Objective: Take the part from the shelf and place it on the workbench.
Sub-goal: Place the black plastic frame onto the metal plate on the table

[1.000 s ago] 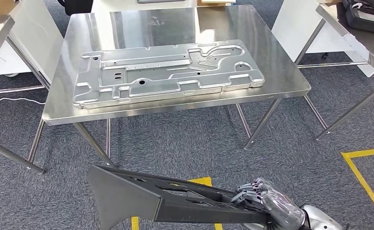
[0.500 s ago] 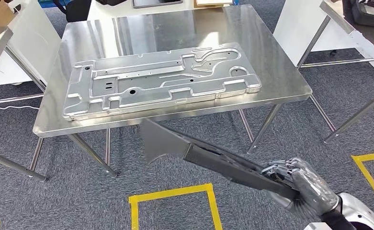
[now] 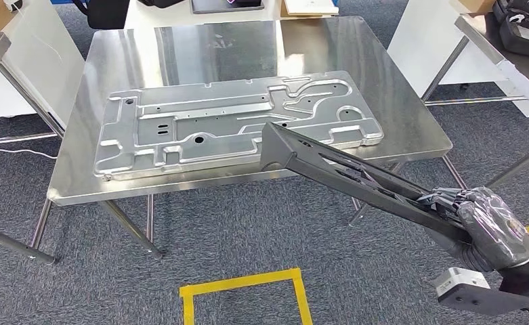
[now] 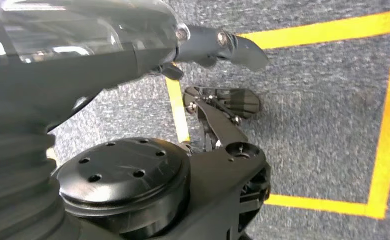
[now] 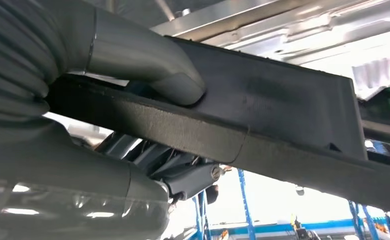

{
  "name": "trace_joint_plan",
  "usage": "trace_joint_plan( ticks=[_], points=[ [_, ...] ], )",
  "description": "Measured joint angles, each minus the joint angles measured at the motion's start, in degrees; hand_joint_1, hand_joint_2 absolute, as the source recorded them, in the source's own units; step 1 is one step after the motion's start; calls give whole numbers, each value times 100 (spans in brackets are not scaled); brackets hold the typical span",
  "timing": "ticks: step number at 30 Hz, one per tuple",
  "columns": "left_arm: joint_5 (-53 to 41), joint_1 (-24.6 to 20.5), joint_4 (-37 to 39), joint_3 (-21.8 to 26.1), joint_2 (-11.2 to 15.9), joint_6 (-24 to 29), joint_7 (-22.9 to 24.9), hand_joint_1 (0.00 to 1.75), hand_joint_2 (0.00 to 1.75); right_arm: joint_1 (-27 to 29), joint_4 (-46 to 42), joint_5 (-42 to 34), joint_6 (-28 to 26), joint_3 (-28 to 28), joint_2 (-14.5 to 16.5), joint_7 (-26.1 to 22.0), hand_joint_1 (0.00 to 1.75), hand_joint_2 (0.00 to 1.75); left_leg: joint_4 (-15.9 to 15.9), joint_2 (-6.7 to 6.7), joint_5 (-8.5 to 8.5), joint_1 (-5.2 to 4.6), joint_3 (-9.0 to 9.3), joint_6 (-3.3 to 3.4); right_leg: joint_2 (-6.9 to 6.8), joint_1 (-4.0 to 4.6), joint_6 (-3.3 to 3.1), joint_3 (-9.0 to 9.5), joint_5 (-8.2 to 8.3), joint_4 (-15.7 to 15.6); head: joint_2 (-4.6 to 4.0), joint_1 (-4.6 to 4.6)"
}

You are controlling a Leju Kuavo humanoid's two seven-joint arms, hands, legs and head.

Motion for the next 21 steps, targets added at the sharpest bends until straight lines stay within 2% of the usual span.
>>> trace_joint_plan(
  ticks=[1, 2, 4, 5, 6, 8, 10, 12, 13, 15, 16, 17, 18, 20, 21],
  points=[
    [-10, 1, 0, -1, 0, -2, 1, 0, 175, -55, 61, 126, -11, 15, -8, 33, 175, 175, 0, -3, -35, 0, 39, 1, 0, -1, 4, -149, 76, 122, 0, 0],
    [-21, 1, 0, -2, 0, -2, 1, 0, 175, -134, 131, 247, -23, 37, -23, 64, 175, 175, 0, -7, -77, 1, 92, -5, 0, -1, 5, -195, 267, 30, 0, -1],
    [-38, -1, 0, -5, 1, -2, 1, 0, 175, -324, 283, 449, -54, 93, -81, 116, 175, 175, -3, -15, -172, 5, 220, -35, -2, -2, 4, -28, 792, -603, 0, -1],
    [-45, -6, 0, -7, 1, -2, 0, 0, 175, -424, 363, 536, -70, 131, -111, 137, 175, 175, -2, -20, -217, -4, 270, -64, -1, 11, 0, 86, 965, -913, 0, 2],
    [-52, -11, 0, -8, 2, -2, 0, 0, 175, -519, 435, 616, -86, 169, -144, 156, 175, 175, -3, -24, -251, -12, 295, -92, -3, 24, -12, 180, 1025, -1127, 0, 4],
    [-71, -22, 1, -10, 2, -2, 2, 0, 175, -682, 562, 787, -113, 256, -195, 200, 175, 175, -29, -25, -280, -31, 312, -139, -3, 49, -49, 254, 954, -1259, 0, 4],
    [-90, -31, 1, -13, 2, -2, 4, 0, 175, -850, 679, 985, -129, 371, -235, 243, 175, 175, -64, -17, -309, -34, 345, -183, 3, 29, -98, 283, 903, -1287, 0, -4],
    [-107, -55, 0, -16, 2, -5, 4, 0, 175, -1049, 800, 1167, -141, 498, -271, 277, 175, 175, 139, -11, -407, -37, 284, -230, -1, 4, -155, 354, 854, -1308, 0, -9],
    [-115, -65, 1, -18, 2, -7, 3, 0, 175, -1163, 870, 1244, -151, 567, -285, 292, 175, 175, 416, -9, -500, -34, 146, -242, -8, -1, -182, 398, 824, -1314, 0, -10],
    [-136, -65, 2, -21, 2, -9, 5, 0, 175, -1401, 1058, 1399, -174, 753, -297, 324, 175, 175, 1159, -8, -675, -33, -304, -244, -15, 2, -220, 479, 756, -1315, 0, -13],
    [-146, -57, 2, -24, 2, -10, 6, 0, 175, -1502, 1153, 1479, -183, 853, -299, 346, 175, 175, 1416, -8, -672, -33, -502, -242, -13, 4, -226, 527, 720, -1315, 0, -14],
    [-156, -50, 2, -28, 2, -11, 7, 0, 175, -1588, 1241, 1562, -190, 946, -304, 369, 175, 175, 1484, -8, -567, -34, -619, -238, -12, 5, -226, 582, 680, -1315, 0, -13],
    [-166, -48, 2, -36, 3, -12, 7, 0, 175, -1677, 1324, 1662, -199, 1033, -314, 392, 175, 175, 1342, -8, -358, -33, -643, -231, -9, 5, -221, 646, 637, -1315, 0, -13],
    [-184, -49, 2, -60, 5, -11, 8, 0, 175, -1911, 1487, 1871, -237, 1201, -335, 438, 175, 175, 728, -6, 129, -39, -516, -207, -6, 6, -195, 766, 550, -1319, 0, -12],
    [-193, -50, 2, -73, 6, -11, 9, 0, 175, -2047, 1572, 1970, -263, 1290, -343, 460, 175, 175, 464, -6, 273, -49, -438, -196, 0, 17, -173, 802, 513, -1317, 0, -12]
  ],
)
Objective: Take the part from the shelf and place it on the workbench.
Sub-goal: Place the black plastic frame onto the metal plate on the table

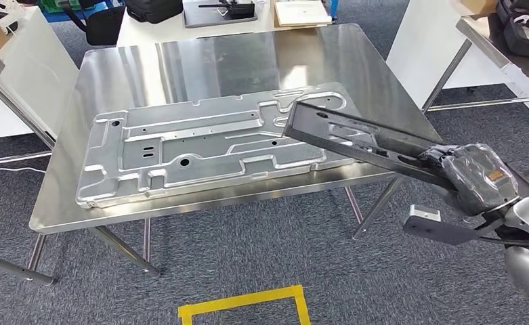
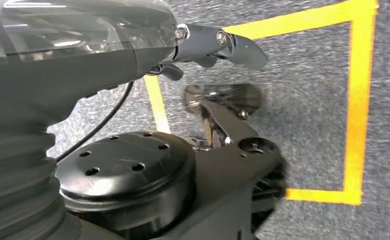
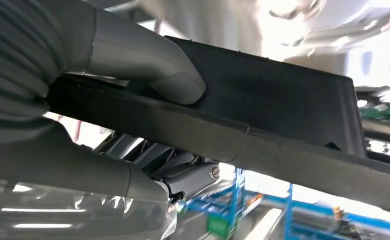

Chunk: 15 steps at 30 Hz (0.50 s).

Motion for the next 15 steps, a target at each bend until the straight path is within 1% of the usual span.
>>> trace_joint_plan(
  ticks=[1, 3, 5, 6, 7, 8, 9, 10, 11, 12, 13, 14, 15],
  points=[
    [-8, -4, 0, -14, 1, 1, 2, 0, 175, -136, 80, 87, -22, 86, -3, 23, 175, 175, -179, -1, 26, -6, 61, 17, 5, 9, 25, 11, -27, 1, 0, 0],
    [-32, -10, 0, -38, 2, 1, 3, 0, 175, -455, 275, 314, -39, 333, 0, 65, 175, 175, -309, -13, -56, -26, 108, 61, 14, 13, 86, 7, -39, -33, 0, 1],
    [-56, -18, -1, -58, 5, 0, -2, 0, 175, -823, 474, 583, -46, 624, 10, 120, 175, 175, -393, -21, -85, -7, 155, 125, 7, -2, 143, 4, -57, -52, 0, 4],
    [-69, -26, -1, -69, 7, -2, -5, 0, 175, -1013, 578, 717, -53, 772, 21, 156, 175, 175, -430, -19, -89, 6, 194, 154, 3, -4, 161, -42, -100, 44, 0, 6],
    [-82, -36, -1, -80, 9, -7, -8, 0, 175, -1197, 680, 851, -59, 919, 38, 195, 175, 175, -461, -15, -97, 20, 239, 181, 0, -5, 174, -153, -176, 248, 0, 8],
    [-94, -43, -1, -90, 11, -14, -9, 0, 175, -1360, 784, 970, -64, 1068, 61, 232, 175, 175, -475, -12, -115, 20, 274, 200, -3, -6, 181, -324, -269, 547, 0, 9],
    [-105, -46, -1, -100, 11, -24, -9, 0, 175, -1511, 899, 1072, -66, 1233, 93, 265, 175, 175, -479, -9, -140, 22, 305, 214, -3, -10, 184, -572, -371, 933, 0, 9],
    [-114, -45, 0, -110, 11, -33, -8, 0, 175, -1639, 1002, 1144, -66, 1390, 130, 285, 175, 175, -479, -9, -169, 23, 336, 221, -4, -13, 187, -817, -420, 1266, 0, 9],
    [-121, -44, 0, -120, 11, -40, -7, 0, 175, -1760, 1100, 1203, -64, 1541, 169, 298, 175, 175, -479, -12, -202, 25, 374, 219, -4, -17, 192, -1006, -378, 1457, 0, 9],
    [-130, -43, 0, -129, 11, -43, -5, 0, 175, -1893, 1203, 1265, -61, 1700, 213, 310, 175, 175, -478, -18, -241, 28, 422, 211, -4, -19, 195, -1110, -220, 1456, 0, 9],
    [-138, -44, 0, -138, 11, -43, -4, 0, 175, -2022, 1288, 1318, -59, 1837, 254, 321, 175, 175, -478, -26, -284, 33, 481, 196, -4, -21, 197, -1089, 47, 1213, 0, 9],
    [-146, -45, 0, -149, 11, -43, -2, 0, 175, -2148, 1363, 1363, -57, 1955, 292, 333, 175, 175, -478, -35, -333, 40, 544, 172, -5, -24, 199, -997, 334, 848, 0, 9],
    [-153, -48, 0, -161, 14, -43, 1, 0, 175, -2280, 1451, 1399, -55, 2072, 340, 344, 175, 175, -478, -45, -379, 39, 592, 140, -3, -14, 202, -879, 542, 522, 0, 11]
  ],
)
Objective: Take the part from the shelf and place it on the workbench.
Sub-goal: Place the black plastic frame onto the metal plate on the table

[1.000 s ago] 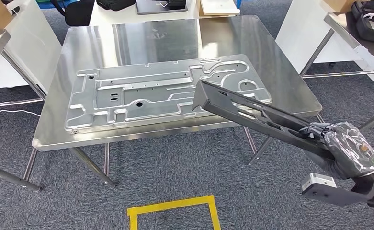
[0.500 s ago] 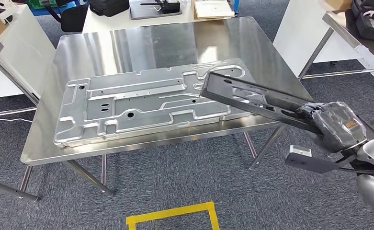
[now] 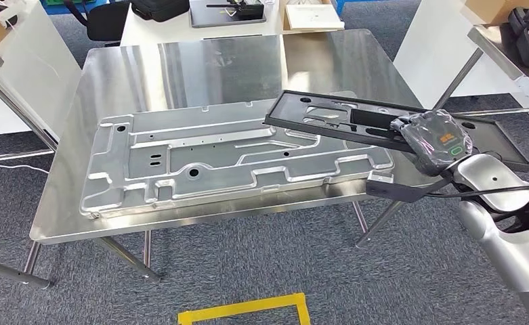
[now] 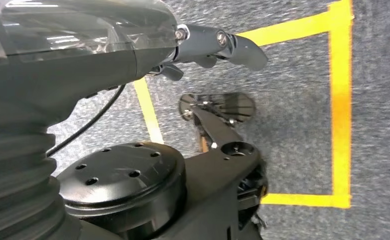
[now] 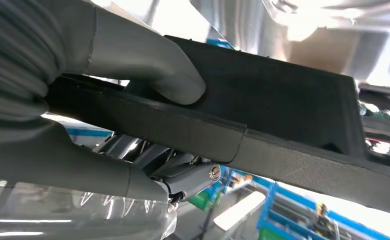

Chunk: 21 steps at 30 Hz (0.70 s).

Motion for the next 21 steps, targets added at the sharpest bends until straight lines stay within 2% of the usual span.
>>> trace_joint_plan(
  ticks=[1, 2, 5, 7, 8, 10, 11, 12, 13, 15, 16, 17, 18, 21],
  points=[
    [-5, -4, 0, -12, 3, 0, 4, 0, 175, -130, 84, 27, 4, 108, 47, 9, 175, 175, 1, -10, -34, -2, 23, -34, 0, 9, -13, 117, 83, -275, 0, 2],
    [-9, -8, 0, -21, 5, -1, 9, 0, 175, -249, 171, 55, 9, 215, 96, 16, 175, 175, -5, -16, -53, -7, 26, -66, 2, 22, -31, 185, 72, -413, 0, 0],
    [-13, -16, 0, -33, 13, -5, 14, 0, 175, -523, 382, 140, 15, 503, 241, 61, 175, 175, -44, -14, -79, -15, 42, -141, 5, 20, -128, 265, -57, -496, 0, -6],
    [-13, -22, 0, -39, 19, -9, 12, 0, 175, -683, 496, 196, 6, 671, 359, 114, 175, 175, 185, 14, -181, -22, -35, -186, -4, -7, -203, 344, -105, -518, 0, -12],
    [-13, -23, 0, -42, 23, -11, 12, 0, 175, -768, 558, 230, 1, 759, 433, 146, 175, 175, 476, 29, -279, -20, -186, -196, -9, -11, -235, 381, -129, -525, 0, -16],
    [-13, -19, 0, -43, 29, -15, 14, 0, 175, -928, 693, 313, -11, 938, 594, 215, 175, 175, 1250, 41, -484, -21, -663, -198, -12, -3, -280, 442, -185, -526, 0, -20],
    [-13, -15, 0, -44, 33, -16, 15, 0, 175, -992, 764, 368, -18, 1032, 684, 256, 175, 175, 1515, 40, -492, -22, -870, -196, -9, 4, -289, 482, -218, -526, 0, -20],
    [-13, -12, 0, -45, 36, -16, 15, 0, 175, -1054, 837, 439, -26, 1129, 781, 299, 175, 175, 1584, 40, -388, -24, -991, -193, -5, 9, -291, 532, -257, -526, 0, -19],
    [-13, -11, 0, -46, 40, -17, 16, 0, 175, -1120, 910, 520, -31, 1225, 891, 347, 175, 175, 1430, 40, -177, -26, -1005, -185, 0, 12, -288, 593, -298, -526, 0, -19],
    [-13, -11, 0, -47, 56, -21, 18, 0, 175, -1277, 1050, 681, -38, 1405, 1129, 444, 175, 175, 739, 42, 343, -33, -825, -156, 11, 11, -264, 710, -388, -528, -1, -19],
    [-13, -14, 0, -47, 65, -23, 19, 0, 175, -1363, 1113, 757, -42, 1487, 1237, 487, 175, 175, 417, 41, 487, -39, -716, -141, 17, 22, -244, 742, -426, -525, -1, -19],
    [-14, -18, 0, -48, 72, -25, 23, 0, 175, -1447, 1171, 833, -46, 1570, 1338, 524, 175, 175, 210, 40, 539, -43, -644, -128, 21, 30, -223, 753, -452, -530, -1, -19],
    [-16, -21, 0, -51, 76, -28, 29, 0, 175, -1522, 1227, 916, -50, 1655, 1434, 560, 175, 175, 123, 34, 510, -49, -612, -116, 23, 37, -201, 748, -465, -542, -1, -19],
    [-37, -30, 0, -60, 86, -33, 51, 0, 175, -1701, 1342, 1126, -49, 1877, 1703, 633, 175, 175, 26, 16, 456, -24, -570, -63, 15, 38, -133, 743, -506, -553, 0, -18]
  ],
)
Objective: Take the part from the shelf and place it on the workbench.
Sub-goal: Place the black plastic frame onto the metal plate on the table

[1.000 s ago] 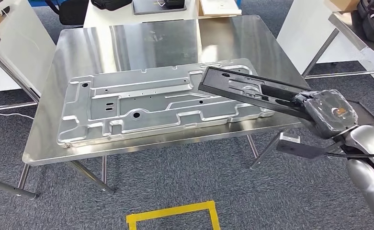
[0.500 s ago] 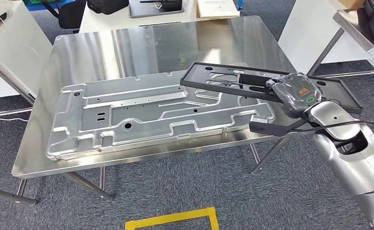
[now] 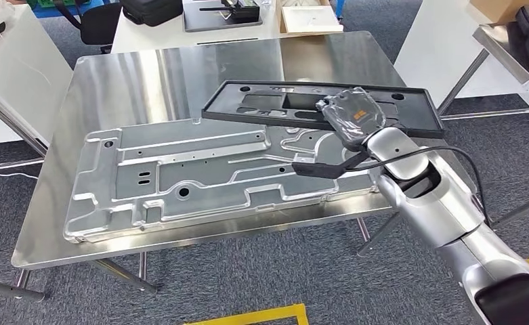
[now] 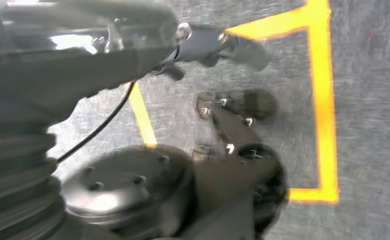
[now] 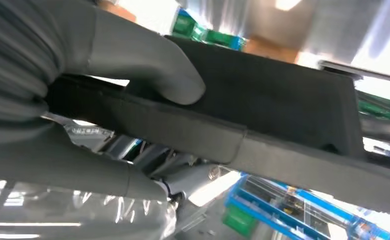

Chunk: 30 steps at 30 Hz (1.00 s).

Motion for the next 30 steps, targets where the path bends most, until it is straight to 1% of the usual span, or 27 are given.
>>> trace_joint_plan(
  ticks=[1, 2, 3, 4, 5, 6, 7, 8, 9, 10, 11, 13, 15, 16, 17, 18, 19, 20, 21, 22, 23, 24, 25, 26, 27, 28, 30],
  points=[
    [-8, -10, -1, -1, 4, 1, 6, 0, 175, -63, 28, 37, 3, 57, 76, 13, 175, 175, -21, 0, -10, 20, 24, 26, -5, -1, 22, -59, -53, 113, 0, 3],
    [-15, -23, -1, -3, 6, 0, 14, 0, 175, -126, 56, 61, 8, 110, 147, 21, 175, 175, -36, 1, -24, 38, 51, 50, -9, -3, 38, -194, -142, 346, 0, 6],
    [-23, -36, -1, -6, 8, -1, 18, 0, 175, -180, 87, 75, 17, 160, 212, 26, 175, 175, -39, 1, -46, 44, 72, 71, -12, -2, 50, -397, -247, 684, 0, 9],
    [-33, -45, -1, -10, 8, -3, 23, 0, 175, -217, 121, 81, 33, 211, 272, 28, 175, 175, -39, 2, -74, 49, 96, 85, -12, -4, 56, -647, -344, 1066, 0, 11],
    [-45, -48, 0, -16, 8, -7, 32, 0, 175, -234, 155, 84, 52, 264, 334, 25, 175, 175, -39, 0, -106, 54, 130, 89, -12, -7, 63, -874, -379, 1372, 0, 11],
    [-57, -49, 0, -26, 8, -10, 41, 0, 175, -237, 187, 78, 70, 318, 401, 17, 175, 175, -39, -4, -145, 59, 175, 86, -12, -11, 68, -1022, -309, 1505, 0, 11],
    [-67, -50, 1, -39, 8, -15, 50, 0, 175, -238, 213, 73, 82, 368, 469, 9, 175, 175, -39, -9, -190, 65, 234, 75, -13, -16, 70, -1066, -124, 1424, 0, 11],
    [-78, -53, 1, -53, 8, -17, 59, 0, 175, -241, 233, 68, 87, 414, 538, 3, 175, 175, -38, -14, -237, 72, 301, 58, -13, -19, 71, -1011, 140, 1149, 0, 11],
    [-87, -58, 2, -69, 8, -19, 63, 0, 175, -247, 250, 62, 88, 456, 609, 0, 175, 175, -40, -17, -289, 78, 366, 31, -16, -22, 68, -904, 405, 791, 0, 11],
    [-93, -70, 2, -83, 8, -19, 66, 0, 175, -259, 269, 49, 87, 497, 674, -3, 175, 175, -38, -20, -336, 74, 415, -2, -16, -10, 63, -782, 586, 473, 0, 13],
    [-100, -82, 2, -95, 8, -20, 72, 0, 175, -275, 291, 31, 88, 538, 746, -7, 175, 175, -37, -23, -370, 70, 436, -36, -16, 1, 45, -680, 642, 234, 0, 14],
    [-107, -102, 4, -116, 5, -22, 92, 0, 175, -294, 341, -25, 87, 613, 887, -16, 175, 175, -62, -22, -398, 56, 443, -94, -8, 28, -5, -586, 559, 70, 0, 14],
    [-109, -112, 9, -133, 2, -24, 116, 0, 175, -295, 380, -72, 83, 665, 1026, -18, 175, 175, -76, -5, -429, 57, 464, -149, 2, 12, -70, -543, 501, 22, 0, 9],
    [-109, -119, 12, -138, 2, -24, 124, 0, 175, -297, 396, -94, 77, 687, 1092, -19, 175, 175, 15, 7, -477, 56, 435, -176, 3, 1, -109, -506, 481, 4, 0, 7],
    [-109, -127, 14, -142, 2, -24, 127, 0, 175, -299, 410, -121, 71, 709, 1160, -20, 175, 175, 225, 17, -564, 56, 342, -195, 2, -11, -145, -460, 459, -13, 0, 5],
    [-108, -129, 16, -143, 2, -24, 128, 0, 175, -293, 428, -152, 64, 732, 1223, -24, 175, 175, 552, 26, -680, 57, 174, -203, -2, -15, -176, -415, 431, -20, 0, 3],
    [-108, -127, 19, -143, 2, -24, 130, 0, 175, -277, 451, -187, 60, 757, 1283, -30, 175, 175, 946, 27, -797, 56, -51, -209, -5, -14, -199, -373, 397, -21, 0, 2],
    [-108, -118, 21, -143, 2, -24, 133, 0, 175, -254, 476, -219, 58, 786, 1338, -35, 175, 175, 1286, 27, -865, 58, -268, -213, -5, -11, -211, -330, 364, -21, 0, 1],
    [-106, -109, 23, -143, 2, -21, 136, 0, 175, -228, 501, -244, 57, 816, 1389, -39, 175, 175, 1477, 27, -840, 60, -425, -217, -3, -10, -214, -283, 329, -20, 0, 1],
    [-99, -103, 24, -143, 2, -16, 136, 0, 175, -209, 521, -266, 57, 845, 1434, -42, 175, 175, 1450, 27, -700, 64, -487, -218, 1, -10, -208, -230, 290, -19, 0, 1],
    [-88, -100, 24, -143, 2, -4, 134, 0, 175, -200, 533, -287, 57, 870, 1477, -42, 175, 175, 1203, 28, -461, 70, -444, -218, 6, -12, -193, -167, 247, -18, 0, 1],
    [-75, -99, 24, -143, 2, 9, 131, 0, 175, -200, 541, -310, 56, 893, 1520, -40, 175, 175, 825, 30, -192, 78, -338, -214, 10, -15, -170, -100, 198, -16, 0, 1],
    [-63, -98, 25, -143, 1, 20, 132, 0, 175, -206, 547, -333, 56, 910, 1558, -39, 175, 175, 497, 30, 9, 80, -224, -210, 14, -11, -143, -54, 154, -15, 0, 1],
    [-56, -102, 27, -143, -1, 28, 133, 0, 175, -216, 551, -355, 56, 927, 1600, -38, 175, 175, 224, 27, 100, 80, -120, -197, 16, -4, -112, -27, 116, -10, 0, 0],
    [-51, -106, 29, -143, -5, 29, 137, 0, 175, -226, 556, -378, 60, 941, 1633, -36, 175, 175, 84, 19, 106, 75, -66, -179, 16, 6, -84, -21, 96, -12, 0, 1],
    [-48, -109, 31, -143, -10, 31, 140, 0, 175, -234, 561, -403, 64, 958, 1663, -36, 175, 175, 45, 7, 64, 71, -46, -166, 16, 18, -71, -31, 89, -15, 0, 2],
    [-37, -107, 33, -142, -20, 34, 142, 0, 175, -247, 565, -461, 76, 992, 1710, -34, 175, 175, -3, -18, 43, 74, -42, -147, 12, 23, -72, -27, 97, -37, 0, 5]
  ],
)
